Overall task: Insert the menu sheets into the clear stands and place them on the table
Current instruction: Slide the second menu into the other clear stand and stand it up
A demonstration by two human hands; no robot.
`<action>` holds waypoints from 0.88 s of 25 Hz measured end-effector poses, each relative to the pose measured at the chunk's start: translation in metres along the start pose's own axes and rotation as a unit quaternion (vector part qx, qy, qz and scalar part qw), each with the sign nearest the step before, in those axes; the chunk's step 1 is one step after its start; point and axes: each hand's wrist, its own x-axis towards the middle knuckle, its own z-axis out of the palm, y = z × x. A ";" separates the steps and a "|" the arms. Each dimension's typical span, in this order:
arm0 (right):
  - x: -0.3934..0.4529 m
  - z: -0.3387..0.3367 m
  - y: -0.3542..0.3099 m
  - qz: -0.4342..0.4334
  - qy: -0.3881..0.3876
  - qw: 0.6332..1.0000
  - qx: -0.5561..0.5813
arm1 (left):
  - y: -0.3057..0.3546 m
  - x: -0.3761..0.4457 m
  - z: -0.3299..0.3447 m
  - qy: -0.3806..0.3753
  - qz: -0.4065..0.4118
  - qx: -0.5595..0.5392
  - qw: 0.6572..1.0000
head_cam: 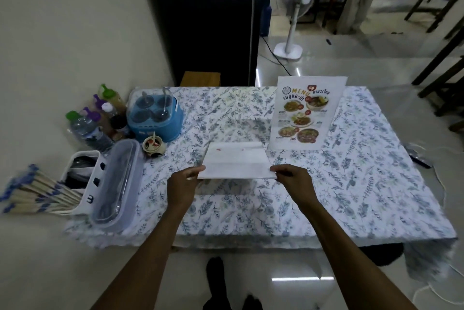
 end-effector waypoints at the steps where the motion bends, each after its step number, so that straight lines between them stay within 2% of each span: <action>1: -0.001 -0.002 -0.005 -0.008 -0.005 1.000 0.009 | 0.006 -0.002 -0.004 -0.004 0.010 -0.016 1.000; 5: 0.006 -0.008 -0.037 -0.049 -0.020 0.999 0.006 | 0.030 0.005 -0.018 0.003 0.048 -0.070 0.996; 10: 0.046 -0.008 -0.074 -0.114 -0.005 0.991 -0.072 | 0.055 0.044 -0.027 0.027 0.121 -0.008 0.992; 17: 0.115 0.008 -0.107 -0.168 0.023 0.972 -0.165 | 0.084 0.111 -0.018 0.025 0.117 -0.015 0.993; 22: 0.148 0.021 -0.113 -0.155 0.046 0.977 -0.139 | 0.074 0.160 -0.012 0.010 0.093 -0.046 0.995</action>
